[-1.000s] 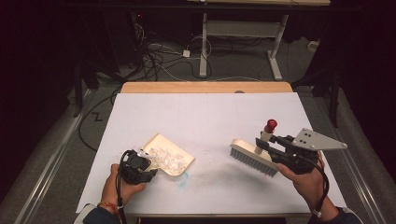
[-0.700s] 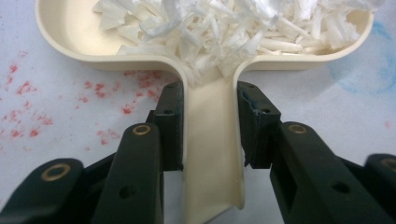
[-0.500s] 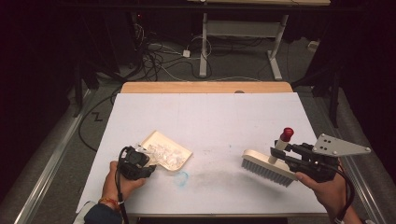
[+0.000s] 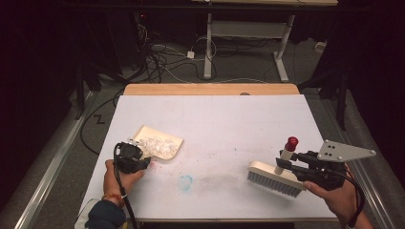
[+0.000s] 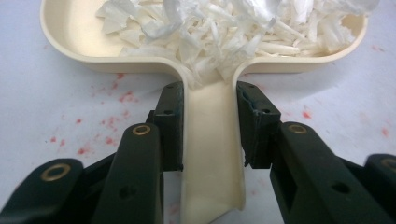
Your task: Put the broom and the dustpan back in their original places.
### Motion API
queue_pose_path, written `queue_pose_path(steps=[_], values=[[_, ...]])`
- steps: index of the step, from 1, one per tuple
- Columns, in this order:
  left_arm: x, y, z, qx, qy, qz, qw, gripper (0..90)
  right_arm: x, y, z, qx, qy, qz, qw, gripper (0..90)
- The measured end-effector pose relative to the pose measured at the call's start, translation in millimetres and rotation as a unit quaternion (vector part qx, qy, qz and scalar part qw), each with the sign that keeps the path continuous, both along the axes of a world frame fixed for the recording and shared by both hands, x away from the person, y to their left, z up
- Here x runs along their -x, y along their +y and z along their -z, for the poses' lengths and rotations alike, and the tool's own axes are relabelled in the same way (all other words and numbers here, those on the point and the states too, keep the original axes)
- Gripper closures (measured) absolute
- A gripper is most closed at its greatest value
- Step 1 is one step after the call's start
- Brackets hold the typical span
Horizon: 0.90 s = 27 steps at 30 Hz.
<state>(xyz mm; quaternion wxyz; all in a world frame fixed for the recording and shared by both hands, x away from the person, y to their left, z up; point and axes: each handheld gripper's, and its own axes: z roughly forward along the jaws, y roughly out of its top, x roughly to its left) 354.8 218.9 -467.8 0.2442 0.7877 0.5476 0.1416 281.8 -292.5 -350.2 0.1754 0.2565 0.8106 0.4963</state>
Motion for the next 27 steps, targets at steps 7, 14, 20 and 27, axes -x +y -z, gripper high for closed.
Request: queue_pose_path(steps=[7, 14, 20, 27], values=[[-0.7, -13.3, 4.6, 0.001, -0.006, -0.008, 0.9999, 53.5, -14.9, -3.6, 5.1, 0.013, 0.034, 0.004, 0.9993, 69.6], [12.8, -25.4, 0.3, 0.004, -0.023, 0.035, 0.9991, 42.8, -32.7, 1.1, 9.9, 0.018, 0.042, 0.016, 0.9988, 69.4], [24.7, -22.5, -4.0, 0.008, -0.045, 0.059, 0.9972, 40.2, -56.2, 3.3, 11.5, 0.021, 0.05, 0.042, 0.9977, 67.0], [31.5, -14.2, 0.1, 0.003, -0.073, 0.059, 0.9956, 38.5, -89.6, 6.6, 17.6, 0.041, 0.058, 0.094, 0.993, 61.0]])
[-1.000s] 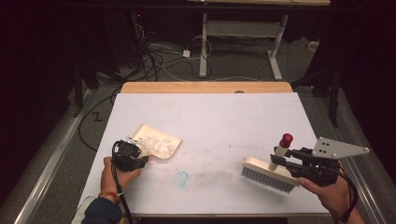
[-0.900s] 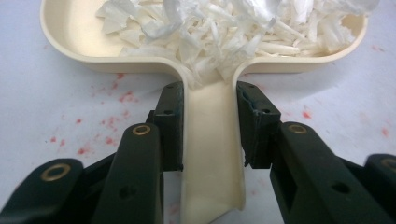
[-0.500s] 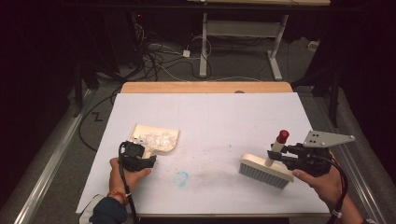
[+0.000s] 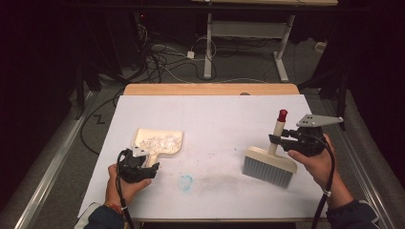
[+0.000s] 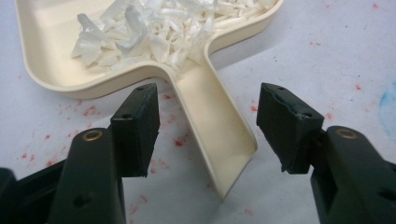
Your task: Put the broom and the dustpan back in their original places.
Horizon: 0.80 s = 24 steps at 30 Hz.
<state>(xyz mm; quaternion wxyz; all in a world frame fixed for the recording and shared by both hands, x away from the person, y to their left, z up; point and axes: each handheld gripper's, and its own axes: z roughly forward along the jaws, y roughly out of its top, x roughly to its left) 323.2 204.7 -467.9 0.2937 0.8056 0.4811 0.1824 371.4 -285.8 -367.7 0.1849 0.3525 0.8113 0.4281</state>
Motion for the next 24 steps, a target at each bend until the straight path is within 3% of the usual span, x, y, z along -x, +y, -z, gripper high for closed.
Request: queue_pose_path(steps=[3, 8, 10, 15, 20, 24], values=[[9.0, -0.6, 1.1, 0.005, -0.033, 0.015, 0.9993, 37.2, -13.6, 1.4, 2.6, 0.008, 0.007, 0.014, 0.9998, 59.6], [27.1, -3.1, 0.6, -0.014, -0.071, 0.05, 0.9961, 32.4, -35.7, 8.7, 9.2, 0.026, 0.014, 0.028, 0.9992, 57.7], [32.1, -2.4, 1.7, -0.014, -0.076, 0.056, 0.9955, 32.2, -44.1, 12.5, 11.5, 0.034, 0.021, 0.038, 0.9985, 56.8], [34.2, -3.7, 4.4, -0.009, -0.081, 0.073, 0.994, 28.3, -62.4, 22.2, 16.3, 0.065, 0.013, 0.065, 0.9957, 54.0], [35.0, -8.8, 5.7, -0.014, -0.091, 0.092, 0.9915, 25.6, -76.1, 24.6, 20.9, 0.051, 0.01, 0.089, 0.9947, 50.5], [36.6, -11.0, 4.8, -0.012, -0.101, 0.105, 0.9893, 25.7, -82.9, 22.6, 21.3, 0.038, -0.019, 0.102, 0.9939, 50.3]])
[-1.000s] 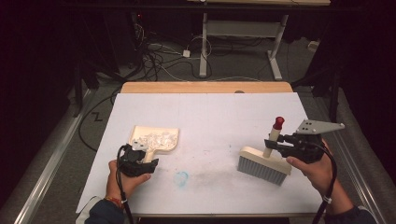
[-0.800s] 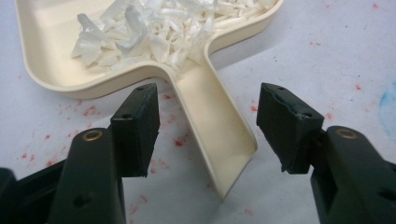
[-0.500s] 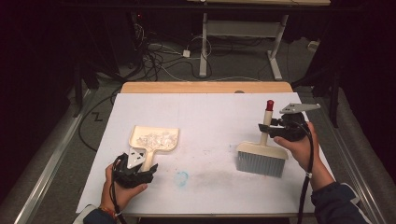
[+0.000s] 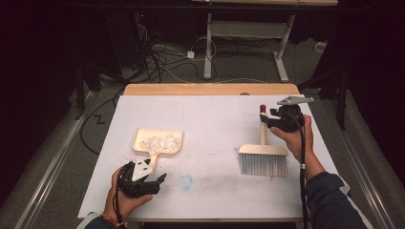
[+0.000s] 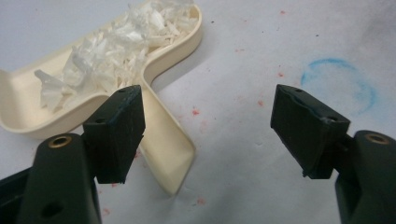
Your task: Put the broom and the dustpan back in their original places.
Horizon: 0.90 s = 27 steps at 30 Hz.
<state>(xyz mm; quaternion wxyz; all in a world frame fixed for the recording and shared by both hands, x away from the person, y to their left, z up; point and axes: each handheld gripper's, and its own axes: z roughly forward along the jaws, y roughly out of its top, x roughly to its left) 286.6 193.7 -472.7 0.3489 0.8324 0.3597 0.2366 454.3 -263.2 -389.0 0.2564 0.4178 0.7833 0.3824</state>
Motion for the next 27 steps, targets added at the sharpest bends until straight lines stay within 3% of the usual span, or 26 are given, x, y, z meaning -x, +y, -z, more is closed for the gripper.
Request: queue_pose_path(steps=[4, 8, 11, 14, 19, 23, 27], values=[[1.2, -0.7, -0.2, -0.003, -0.008, 0.0, 1.0, 25.5, -4.6, 3.0, -2.1, 0.008, -0.01, 0.005, 0.9999, 49.3], [0.2, 1.2, 0.8, -0.026, -0.011, -0.012, 0.9995, 23.8, -5.9, 8.7, 2.8, 0.005, -0.015, 0.002, 0.9999, 48.6], [0.3, 4.4, 1.0, -0.021, -0.012, -0.018, 0.9996, 22.9, -5.7, 13.0, 8.1, 0.017, -0.024, 0.006, 0.9995, 46.1], [0.9, 5.8, -0.2, -0.025, -0.02, -0.021, 0.9993, 21.8, -4.1, 14.3, 11.4, 0.005, -0.03, 0.01, 0.9995, 44.4], [2.6, 8.3, -1.8, -0.01, -0.028, -0.022, 0.9993, 21.0, 2.8, 13.6, 16.5, -0.026, -0.04, 0.023, 0.9986, 38.9], [2.9, 5.9, -1.1, -0.019, -0.028, -0.024, 0.9991, 22.0, 9.3, 16.0, 16.8, -0.03, -0.04, 0.033, 0.9982, 34.7], [2.7, 5.3, -0.3, -0.017, -0.029, -0.022, 0.9992, 22.0, 20.8, 19.2, 11.3, -0.029, -0.073, 0.024, 0.9966, 34.2]])
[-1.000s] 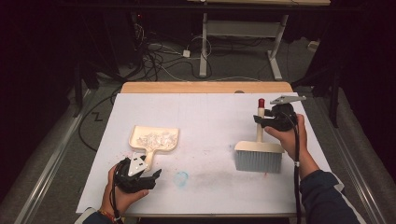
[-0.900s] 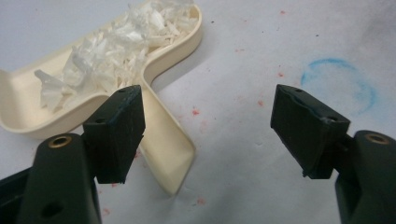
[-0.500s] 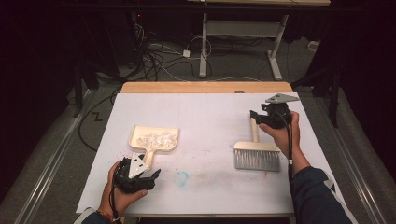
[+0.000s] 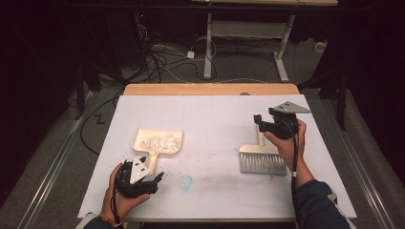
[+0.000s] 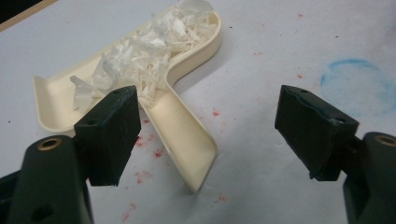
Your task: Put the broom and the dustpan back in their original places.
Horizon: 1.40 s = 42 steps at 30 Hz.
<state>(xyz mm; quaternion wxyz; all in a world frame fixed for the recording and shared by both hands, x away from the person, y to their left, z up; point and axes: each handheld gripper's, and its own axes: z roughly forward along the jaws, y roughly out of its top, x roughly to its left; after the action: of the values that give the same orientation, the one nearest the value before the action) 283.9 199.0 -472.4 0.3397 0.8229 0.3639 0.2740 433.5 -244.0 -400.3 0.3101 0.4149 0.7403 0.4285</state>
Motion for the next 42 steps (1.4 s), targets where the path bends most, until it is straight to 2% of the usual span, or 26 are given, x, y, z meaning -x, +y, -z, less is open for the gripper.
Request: queue_pose_path(steps=[3, 5, 6, 8, 11, 14, 17, 18, 23, 24, 27, 32, 34, 42], values=[[0.8, -0.1, 0.6, 0.002, -0.001, 0.003, 1.0, 21.8, 6.5, 2.2, -3.2, 0.001, -0.009, -0.005, 0.9999, 32.4], [1.9, -0.3, 0.3, 0.003, -0.003, 0.007, 1.0, 21.7, 10.7, 4.1, -4.4, 0.013, -0.017, -0.009, 0.9997, 31.6], [2.6, -0.9, -0.5, -0.002, -0.005, 0.006, 1.0, 21.7, 12.8, 4.9, -5.2, 0.013, -0.019, -0.009, 0.9997, 30.5], [3.1, -1.1, -1.2, 0.001, -0.008, 0.008, 0.9999, 20.5, 16.3, 4.5, -8.0, 0.002, -0.023, -0.015, 0.9996, 29.8], [3.7, -1.1, -0.6, 0.001, -0.01, 0.011, 0.9999, 20.1, 22.2, 6.1, -12.3, 0.007, -0.04, -0.017, 0.9991, 27.1], [3.9, -0.4, 0.0, 0.001, -0.013, 0.012, 0.9999, 20.1, 27.0, 10.5, -15.6, 0.012, -0.042, -0.008, 0.999, 24.8], [4.1, -1.9, 1.8, -0.001, -0.013, 0.015, 0.9998, 20.1, 30.6, 14.4, -17.9, 0.006, -0.047, -0.016, 0.9987, 24.0], [3.5, -2.7, 1.9, -0.011, -0.02, 0.02, 0.9995, 20.1, 32.2, 16.3, -18.5, 0.004, -0.048, -0.017, 0.9987, 23.6], [5.1, -5.5, 1.9, -0.007, -0.021, 0.018, 0.9996, 19.2, 37.1, 19.8, -20.6, 0.007, -0.061, -0.022, 0.9979, 23.6], [4.3, -5.3, 1.7, -0.012, -0.028, 0.022, 0.9993, 19.2, 37.9, 20.0, -21.0, 0.008, -0.063, -0.019, 0.9978, 23.6], [4.1, -5.8, 2.1, -0.014, -0.025, 0.026, 0.9992, 19.1, 39.7, 20.0, -22.3, 0.006, -0.067, -0.022, 0.9975, 23.2], [4.9, -6.2, 2.1, -0.014, -0.026, 0.027, 0.9992, 19.2, 45.6, 19.2, -26.2, 0.018, -0.069, -0.028, 0.9971, 22.6], [5.2, -6.2, 2.2, -0.015, -0.025, 0.028, 0.9992, 19.2, 49.5, 18.2, -28.0, 0.014, -0.073, -0.032, 0.9967, 22.2], [5.3, -5.8, 2.0, -0.017, -0.025, 0.03, 0.9991, 19.2, 62.8, 17.3, -32.8, 0.029, -0.086, -0.038, 0.9951, 21.6]])
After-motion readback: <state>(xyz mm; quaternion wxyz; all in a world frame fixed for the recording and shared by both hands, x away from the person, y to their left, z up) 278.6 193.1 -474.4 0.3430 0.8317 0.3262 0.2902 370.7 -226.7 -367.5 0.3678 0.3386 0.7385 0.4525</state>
